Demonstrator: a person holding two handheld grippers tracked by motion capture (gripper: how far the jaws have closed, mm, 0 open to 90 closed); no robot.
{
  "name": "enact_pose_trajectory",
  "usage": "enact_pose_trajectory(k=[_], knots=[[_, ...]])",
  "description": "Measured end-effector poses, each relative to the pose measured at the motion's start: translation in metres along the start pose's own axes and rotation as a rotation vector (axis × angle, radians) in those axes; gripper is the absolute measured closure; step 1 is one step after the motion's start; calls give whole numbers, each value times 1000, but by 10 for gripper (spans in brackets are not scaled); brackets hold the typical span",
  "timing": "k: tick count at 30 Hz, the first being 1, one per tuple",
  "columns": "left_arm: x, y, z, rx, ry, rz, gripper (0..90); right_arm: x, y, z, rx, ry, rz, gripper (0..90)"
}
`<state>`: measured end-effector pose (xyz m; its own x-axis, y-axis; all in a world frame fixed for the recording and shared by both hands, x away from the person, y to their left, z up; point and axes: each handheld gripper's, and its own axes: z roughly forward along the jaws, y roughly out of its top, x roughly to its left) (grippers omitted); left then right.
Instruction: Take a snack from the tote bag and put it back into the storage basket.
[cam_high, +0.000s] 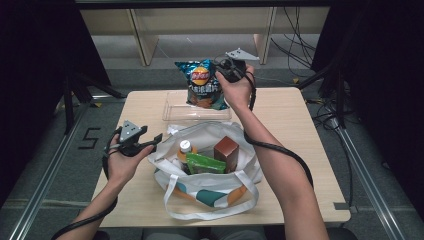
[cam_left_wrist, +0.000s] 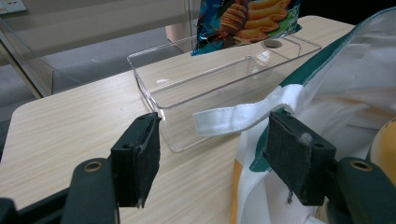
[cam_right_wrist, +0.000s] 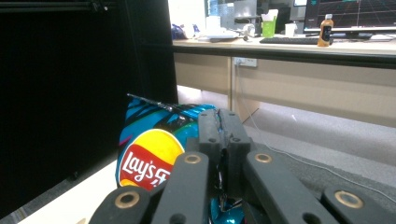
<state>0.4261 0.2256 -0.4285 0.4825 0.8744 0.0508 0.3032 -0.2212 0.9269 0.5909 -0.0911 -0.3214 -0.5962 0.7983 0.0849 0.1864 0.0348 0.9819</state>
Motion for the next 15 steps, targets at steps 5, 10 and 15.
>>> enact_pose_trajectory(k=[5, 10, 15], knots=[[-1, 0, 0, 1, 0, -1, 348, -1, -2, 3, 5, -4, 8, 891], [0, 0, 0, -2, -4, 0, 348, -2, -2, 6, 7, -5, 10, 891], [-1, 0, 0, 1, 0, 0, 348, -3, -5, 9, 13, -6, 18, 891]])
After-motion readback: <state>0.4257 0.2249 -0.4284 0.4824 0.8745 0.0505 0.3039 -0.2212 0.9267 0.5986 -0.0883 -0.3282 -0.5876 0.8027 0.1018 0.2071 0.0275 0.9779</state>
